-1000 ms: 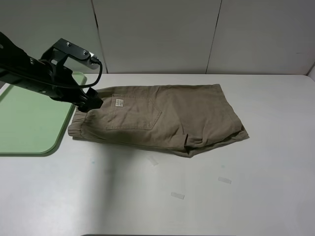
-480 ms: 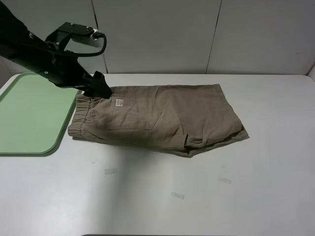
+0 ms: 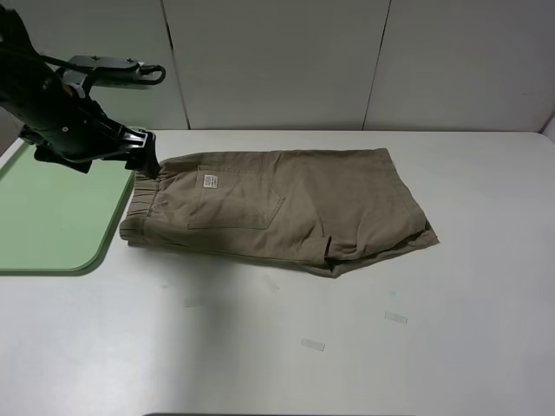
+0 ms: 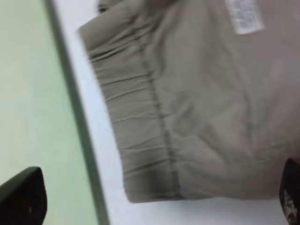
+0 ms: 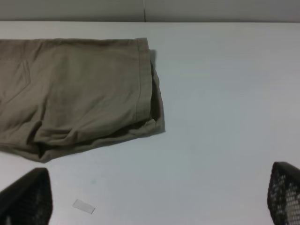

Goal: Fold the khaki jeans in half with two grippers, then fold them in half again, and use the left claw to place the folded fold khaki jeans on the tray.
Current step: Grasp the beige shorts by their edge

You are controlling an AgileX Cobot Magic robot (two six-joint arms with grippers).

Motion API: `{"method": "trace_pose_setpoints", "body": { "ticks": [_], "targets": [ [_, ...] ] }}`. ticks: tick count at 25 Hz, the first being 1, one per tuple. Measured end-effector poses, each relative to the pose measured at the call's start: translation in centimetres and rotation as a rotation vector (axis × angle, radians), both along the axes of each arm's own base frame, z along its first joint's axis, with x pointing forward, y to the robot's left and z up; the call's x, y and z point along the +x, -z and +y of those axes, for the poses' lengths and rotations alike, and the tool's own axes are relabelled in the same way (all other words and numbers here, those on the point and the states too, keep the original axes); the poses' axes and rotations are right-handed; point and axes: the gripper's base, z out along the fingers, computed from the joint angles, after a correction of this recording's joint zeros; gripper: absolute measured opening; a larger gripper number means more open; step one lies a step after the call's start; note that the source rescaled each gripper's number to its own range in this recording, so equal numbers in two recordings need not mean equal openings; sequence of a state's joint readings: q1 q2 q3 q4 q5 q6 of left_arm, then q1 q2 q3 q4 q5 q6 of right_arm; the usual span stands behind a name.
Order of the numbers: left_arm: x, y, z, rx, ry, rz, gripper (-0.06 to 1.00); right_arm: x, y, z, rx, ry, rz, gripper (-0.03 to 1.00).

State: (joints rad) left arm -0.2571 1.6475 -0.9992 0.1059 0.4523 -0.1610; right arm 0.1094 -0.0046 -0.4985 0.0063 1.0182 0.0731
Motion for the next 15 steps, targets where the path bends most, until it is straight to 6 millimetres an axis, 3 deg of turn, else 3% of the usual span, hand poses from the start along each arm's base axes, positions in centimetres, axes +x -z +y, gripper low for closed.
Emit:
{"method": "trace_pose_setpoints", "body": {
  "ticks": [15],
  "targets": [
    [4.4,5.5,-1.1,-0.01,-0.122,0.103,1.0,0.0,0.0,0.0,0.0,0.0,0.0,1.0]
  ]
}}
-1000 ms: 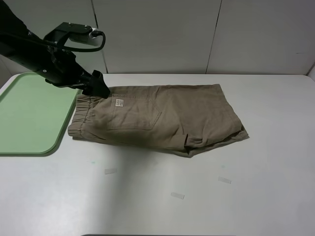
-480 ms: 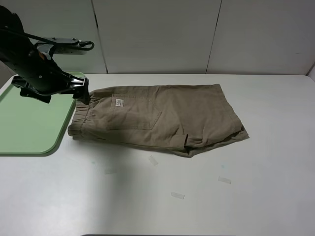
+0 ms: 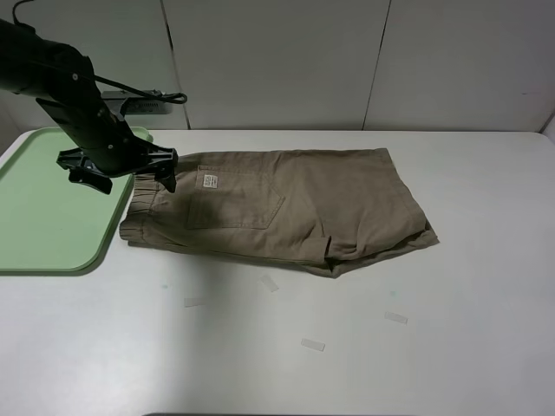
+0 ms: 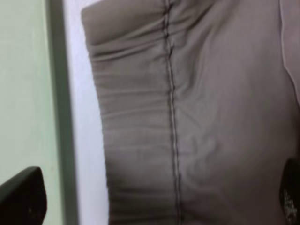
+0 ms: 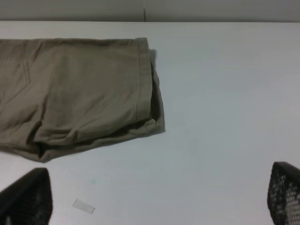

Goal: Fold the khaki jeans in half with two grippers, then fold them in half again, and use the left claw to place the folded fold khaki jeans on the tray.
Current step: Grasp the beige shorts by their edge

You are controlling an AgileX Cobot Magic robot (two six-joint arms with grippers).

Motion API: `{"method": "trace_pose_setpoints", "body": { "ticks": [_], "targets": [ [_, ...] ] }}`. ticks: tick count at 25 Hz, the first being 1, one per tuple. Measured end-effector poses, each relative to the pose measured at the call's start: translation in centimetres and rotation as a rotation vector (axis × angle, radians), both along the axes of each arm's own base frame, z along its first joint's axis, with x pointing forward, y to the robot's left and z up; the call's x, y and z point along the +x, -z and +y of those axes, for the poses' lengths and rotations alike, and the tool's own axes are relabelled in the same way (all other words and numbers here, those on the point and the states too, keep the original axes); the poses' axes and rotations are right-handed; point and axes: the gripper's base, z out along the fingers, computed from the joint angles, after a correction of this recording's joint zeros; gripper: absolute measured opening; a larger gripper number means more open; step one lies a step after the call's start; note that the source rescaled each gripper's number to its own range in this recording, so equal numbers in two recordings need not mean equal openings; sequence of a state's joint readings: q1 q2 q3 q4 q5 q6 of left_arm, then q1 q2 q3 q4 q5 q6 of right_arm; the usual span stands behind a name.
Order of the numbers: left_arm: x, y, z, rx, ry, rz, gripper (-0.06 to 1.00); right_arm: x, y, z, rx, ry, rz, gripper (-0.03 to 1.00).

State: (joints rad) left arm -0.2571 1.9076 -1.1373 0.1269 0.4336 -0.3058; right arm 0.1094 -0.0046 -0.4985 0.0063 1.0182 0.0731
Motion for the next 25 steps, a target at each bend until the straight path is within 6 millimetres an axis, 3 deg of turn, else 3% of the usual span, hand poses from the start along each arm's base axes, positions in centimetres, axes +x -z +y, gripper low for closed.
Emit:
{"method": "trace_pose_setpoints", "body": {
  "ticks": [12,25],
  "targets": [
    [1.5,3.8,-0.7,-0.039,-0.035,0.017,1.0,0.0,0.0,0.0,0.0,0.0,0.0,1.0],
    [2.6,5.9,-1.9,-0.099,-0.041,-0.079,1.0,0.0,0.0,0.0,0.001,-0.001,0.0,1.0]
  ]
}}
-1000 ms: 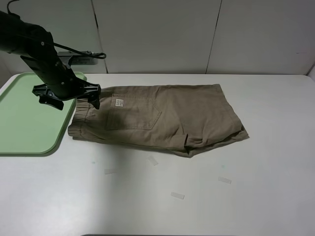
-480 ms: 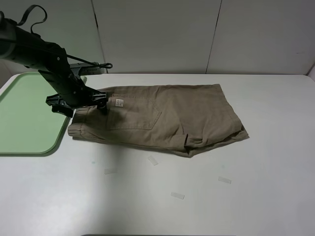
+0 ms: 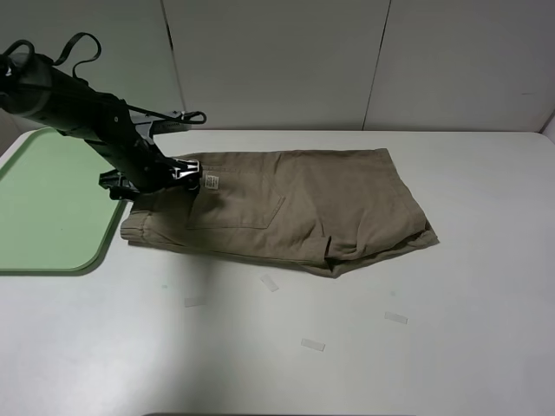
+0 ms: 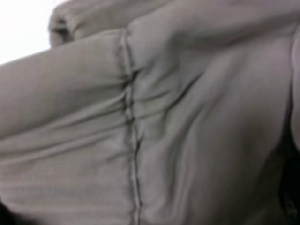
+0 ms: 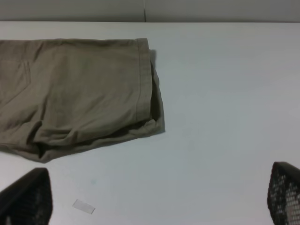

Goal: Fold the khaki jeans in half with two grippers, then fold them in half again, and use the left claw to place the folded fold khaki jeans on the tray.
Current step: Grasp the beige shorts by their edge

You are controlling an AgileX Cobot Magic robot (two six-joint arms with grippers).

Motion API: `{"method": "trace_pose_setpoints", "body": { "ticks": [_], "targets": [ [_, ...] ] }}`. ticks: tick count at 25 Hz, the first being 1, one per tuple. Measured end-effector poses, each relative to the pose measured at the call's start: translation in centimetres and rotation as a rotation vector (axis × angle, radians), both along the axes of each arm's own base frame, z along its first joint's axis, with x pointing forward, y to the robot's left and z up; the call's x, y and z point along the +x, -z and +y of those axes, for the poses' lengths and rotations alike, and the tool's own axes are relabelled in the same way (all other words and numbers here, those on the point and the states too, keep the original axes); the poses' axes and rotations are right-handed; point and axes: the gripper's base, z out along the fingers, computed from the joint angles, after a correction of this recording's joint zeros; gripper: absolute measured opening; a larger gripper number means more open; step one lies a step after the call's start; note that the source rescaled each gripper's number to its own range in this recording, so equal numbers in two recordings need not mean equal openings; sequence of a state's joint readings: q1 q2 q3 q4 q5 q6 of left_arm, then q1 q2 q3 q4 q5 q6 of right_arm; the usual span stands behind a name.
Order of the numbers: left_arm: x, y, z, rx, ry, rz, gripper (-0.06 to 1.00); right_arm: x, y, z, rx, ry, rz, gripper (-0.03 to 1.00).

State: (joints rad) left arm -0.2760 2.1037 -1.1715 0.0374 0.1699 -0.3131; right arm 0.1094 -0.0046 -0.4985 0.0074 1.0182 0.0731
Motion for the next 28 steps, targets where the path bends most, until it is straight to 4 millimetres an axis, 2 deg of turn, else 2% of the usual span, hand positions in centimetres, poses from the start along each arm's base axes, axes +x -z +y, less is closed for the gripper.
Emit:
{"method": "trace_pose_setpoints", "body": {
  "ticks": [6,9,13,18,19,28],
  "targets": [
    [0.0,0.0,-0.8,-0.031,-0.01,-0.019,1.0,0.0,0.0,0.0,0.002,-0.002,0.0,1.0],
    [0.0,-0.1,-1.2,-0.045,-0.019,-0.016,0.96,0.0,0.0,0.0,0.002,-0.002,0.0,1.0],
    [-0.2,0.0,-1.5,-0.052,-0.021,-0.011,0.8,0.0,0.0,0.0,0.002,-0.002,0.0,1.0],
    [-0.3,0.2,-1.6,-0.055,-0.025,0.002,0.45,0.0,0.0,0.0,0.002,-0.002,0.0,1.0],
    [-0.3,0.2,-1.7,-0.056,-0.026,0.003,0.41,0.0,0.0,0.0,0.002,-0.002,0.0,1.0],
    [-0.4,0.2,-1.7,-0.057,-0.029,0.012,0.37,0.0,0.0,0.0,0.002,-0.002,0.0,1.0]
  ]
}}
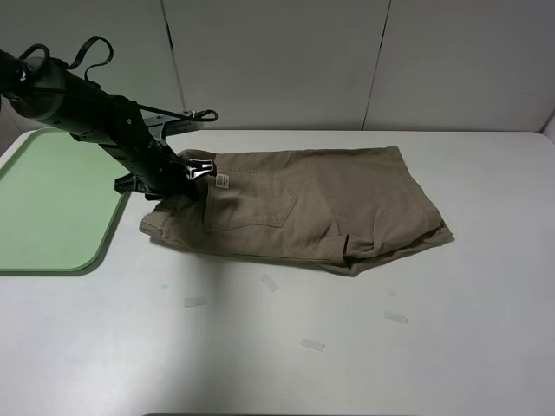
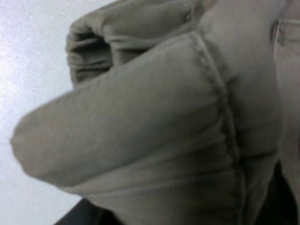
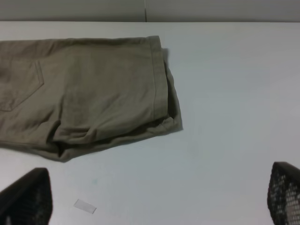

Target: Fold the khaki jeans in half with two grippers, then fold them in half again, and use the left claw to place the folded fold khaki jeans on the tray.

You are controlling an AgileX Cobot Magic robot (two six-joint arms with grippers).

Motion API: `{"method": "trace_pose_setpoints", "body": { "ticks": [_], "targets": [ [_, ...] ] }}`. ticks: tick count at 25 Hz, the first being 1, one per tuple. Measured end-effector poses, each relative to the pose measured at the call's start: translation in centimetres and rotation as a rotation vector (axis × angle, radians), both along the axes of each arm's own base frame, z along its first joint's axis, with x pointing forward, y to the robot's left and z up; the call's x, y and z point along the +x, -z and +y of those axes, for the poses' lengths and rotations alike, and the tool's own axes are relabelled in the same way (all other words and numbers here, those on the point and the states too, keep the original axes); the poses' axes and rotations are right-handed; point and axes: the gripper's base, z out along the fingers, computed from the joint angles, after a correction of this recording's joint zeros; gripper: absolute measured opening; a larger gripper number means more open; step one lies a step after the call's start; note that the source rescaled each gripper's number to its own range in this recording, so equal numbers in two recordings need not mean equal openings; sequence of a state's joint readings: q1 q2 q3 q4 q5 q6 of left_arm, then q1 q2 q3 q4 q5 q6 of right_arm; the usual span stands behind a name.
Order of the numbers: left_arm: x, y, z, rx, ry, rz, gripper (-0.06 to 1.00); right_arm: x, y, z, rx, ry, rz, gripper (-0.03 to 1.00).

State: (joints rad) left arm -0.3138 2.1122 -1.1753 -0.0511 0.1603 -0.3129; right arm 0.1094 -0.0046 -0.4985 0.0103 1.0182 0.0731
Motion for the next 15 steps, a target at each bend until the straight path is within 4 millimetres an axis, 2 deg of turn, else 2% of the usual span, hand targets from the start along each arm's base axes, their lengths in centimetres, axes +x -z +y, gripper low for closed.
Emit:
{"method": "trace_pose_setpoints", "body": {
  "ticks": [2,5,8,15],
  "targets": [
    [0.0,-0.4,0.2,0.003,-0.001,0.007,0.36,0.0,0.0,0.0,0.0,0.0,0.0,1.0],
    [-0.2,-1.9,1.0,0.033,0.009,0.048,0.28,0.0,0.0,0.0,0.0,0.0,0.0,1.0],
    [-0.1,-4.2,2.2,0.081,0.024,0.073,0.19,0.0,0.0,0.0,0.0,0.0,0.0,1.0],
    [-0.6,-10.3,4.0,0.203,0.058,0.089,0.18,0.0,0.0,0.0,0.002,-0.002,0.0,1.0]
  ]
}}
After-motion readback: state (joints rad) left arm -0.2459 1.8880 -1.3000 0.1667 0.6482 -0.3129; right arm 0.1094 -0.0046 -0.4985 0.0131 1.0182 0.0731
